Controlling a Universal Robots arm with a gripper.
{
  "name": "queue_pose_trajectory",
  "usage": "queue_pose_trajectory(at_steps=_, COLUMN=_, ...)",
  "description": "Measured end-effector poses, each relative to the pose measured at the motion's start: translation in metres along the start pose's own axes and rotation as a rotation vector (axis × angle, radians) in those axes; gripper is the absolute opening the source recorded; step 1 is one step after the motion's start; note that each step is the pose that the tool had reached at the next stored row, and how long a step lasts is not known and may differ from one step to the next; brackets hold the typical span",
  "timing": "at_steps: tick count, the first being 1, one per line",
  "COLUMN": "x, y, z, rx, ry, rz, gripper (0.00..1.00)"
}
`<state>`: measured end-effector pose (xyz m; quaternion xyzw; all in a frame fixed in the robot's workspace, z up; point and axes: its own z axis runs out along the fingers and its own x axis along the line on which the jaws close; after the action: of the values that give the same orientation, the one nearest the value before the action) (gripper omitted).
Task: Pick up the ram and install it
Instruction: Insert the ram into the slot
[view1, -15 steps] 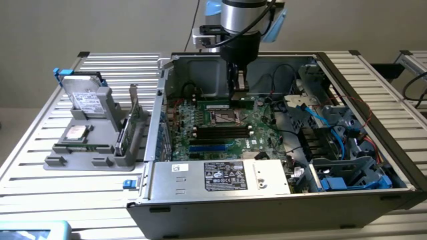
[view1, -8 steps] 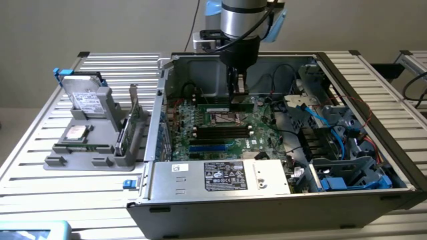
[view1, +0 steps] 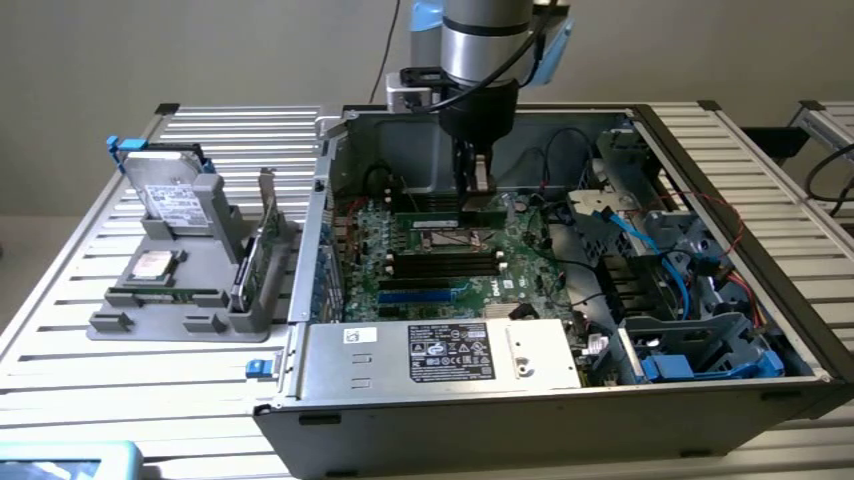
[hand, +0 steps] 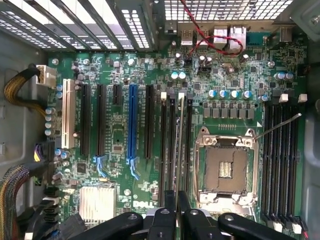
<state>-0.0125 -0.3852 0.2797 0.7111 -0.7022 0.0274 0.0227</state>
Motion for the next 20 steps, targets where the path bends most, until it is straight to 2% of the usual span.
queue_pose_trajectory(at_steps=3, x=0.0, y=-0.0004, z=0.0023, rx=0.0001, ry=0.0066, rz=-0.003, gripper=0.14)
queue_pose_trajectory(at_steps=9, x=-0.001, y=-0.0007, z=0.0072, rx=0.0, ry=0.0157, rz=-0.01, gripper=0.14)
queue_pose_trajectory(at_steps=20, x=0.0, y=0.0001, z=0.0122, rx=0.0001, ry=0.0168, rz=-0.015, gripper=0.14)
